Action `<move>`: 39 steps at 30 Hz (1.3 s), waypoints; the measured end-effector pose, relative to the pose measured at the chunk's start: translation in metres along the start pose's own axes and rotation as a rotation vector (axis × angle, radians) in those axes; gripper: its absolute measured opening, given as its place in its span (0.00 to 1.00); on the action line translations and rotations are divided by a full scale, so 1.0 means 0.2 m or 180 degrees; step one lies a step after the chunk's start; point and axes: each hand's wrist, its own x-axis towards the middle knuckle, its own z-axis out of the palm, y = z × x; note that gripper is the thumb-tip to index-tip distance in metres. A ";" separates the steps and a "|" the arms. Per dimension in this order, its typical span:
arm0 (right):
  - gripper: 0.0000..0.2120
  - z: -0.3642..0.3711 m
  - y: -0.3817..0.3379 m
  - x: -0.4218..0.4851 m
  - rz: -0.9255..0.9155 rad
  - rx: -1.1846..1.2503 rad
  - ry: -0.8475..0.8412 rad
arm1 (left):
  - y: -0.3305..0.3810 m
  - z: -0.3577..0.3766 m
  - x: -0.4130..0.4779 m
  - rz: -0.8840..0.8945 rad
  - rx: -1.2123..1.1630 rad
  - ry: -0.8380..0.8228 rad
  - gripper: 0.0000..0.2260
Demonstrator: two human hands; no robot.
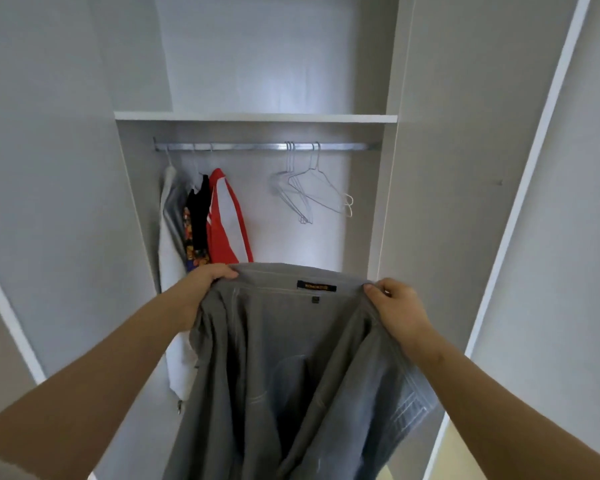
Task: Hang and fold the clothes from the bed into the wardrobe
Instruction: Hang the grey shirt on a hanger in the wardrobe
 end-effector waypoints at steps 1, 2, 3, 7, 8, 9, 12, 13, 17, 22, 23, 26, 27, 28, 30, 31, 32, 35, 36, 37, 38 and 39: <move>0.12 0.03 0.01 0.09 -0.0024 -0.0023 -0.0141 | 0.02 0.00 0.07 -0.0021 -0.0267 0.0115 0.08; 0.11 0.06 0.01 0.18 -0.0069 -0.0024 -0.0272 | 0.05 0.01 0.13 -0.0015 -0.0505 0.0261 0.08; 0.10 0.10 0.01 0.26 -0.0126 -0.0005 -0.0380 | 0.07 0.02 0.19 0.0020 -0.0716 0.0401 0.09; 0.09 0.30 0.03 0.50 -0.0213 0.0023 -0.0759 | 0.14 0.07 0.39 0.0383 -0.1117 0.0815 0.09; 0.09 0.36 0.05 0.55 -0.0179 0.0021 -0.0887 | 0.15 0.07 0.44 0.0470 -0.1125 0.0920 0.09; 0.09 0.42 0.06 0.59 -0.0155 0.0015 -0.0997 | 0.16 0.07 0.49 0.0539 -0.1144 0.1006 0.10; 0.11 0.55 0.08 0.75 -0.0179 -0.0076 -0.1128 | 0.20 0.05 0.64 0.0636 -0.1270 0.1108 0.11; 0.12 0.59 0.08 0.81 -0.0195 -0.0129 -0.1158 | 0.22 0.04 0.69 0.0652 -0.1302 0.1100 0.11; 0.12 0.77 0.09 1.06 -0.0226 -0.0356 -0.1178 | 0.31 -0.01 0.94 0.0721 -0.1432 0.0934 0.10; 0.11 1.05 0.08 1.37 -0.0158 -0.0406 -0.0806 | 0.45 -0.07 1.30 0.0662 -0.1374 0.0519 0.10; 0.11 1.10 0.07 1.44 -0.0136 -0.0389 -0.0781 | 0.48 -0.08 1.38 0.0641 -0.1324 0.0487 0.10; 0.11 1.21 0.02 1.64 -0.0076 -0.0225 -0.0548 | 0.57 -0.10 1.61 0.0672 -0.0945 0.0461 0.11; 0.11 1.23 0.00 1.71 -0.0088 -0.0205 -0.0430 | 0.58 -0.10 1.68 0.0686 -0.0844 0.0429 0.10; 0.10 1.24 -0.01 1.77 -0.0120 -0.0252 -0.0325 | 0.58 -0.09 1.75 0.0667 -0.0782 0.0397 0.08; 0.09 1.23 -0.02 1.89 -0.0288 -0.0539 -0.0113 | 0.58 -0.08 1.85 0.0582 -0.0742 0.0337 0.07; 0.09 1.22 -0.02 1.94 -0.0439 -0.0711 0.0034 | 0.58 -0.07 1.90 0.0551 -0.0753 0.0315 0.07; 0.09 1.21 -0.02 2.00 -0.0626 -0.0862 0.0196 | 0.59 -0.07 1.95 0.0539 -0.0774 0.0316 0.07; 0.07 1.19 -0.04 2.19 -0.1138 -0.1276 0.0642 | 0.64 -0.06 2.06 0.0534 -0.0817 0.0438 0.06; 0.07 1.18 -0.05 2.25 -0.1273 -0.1431 0.0746 | 0.66 -0.06 2.10 0.0556 -0.0816 0.0500 0.06; 0.08 1.18 -0.05 2.33 -0.1386 -0.1590 0.0783 | 0.68 -0.06 2.14 0.0576 -0.0827 0.0572 0.06; 0.10 1.19 -0.06 2.40 -0.1436 -0.1777 0.0758 | 0.69 -0.06 2.17 0.0574 -0.0845 0.0634 0.07; 0.12 1.20 -0.07 2.45 -0.1428 -0.2000 0.0694 | 0.70 -0.06 2.19 0.0535 -0.0843 0.0696 0.10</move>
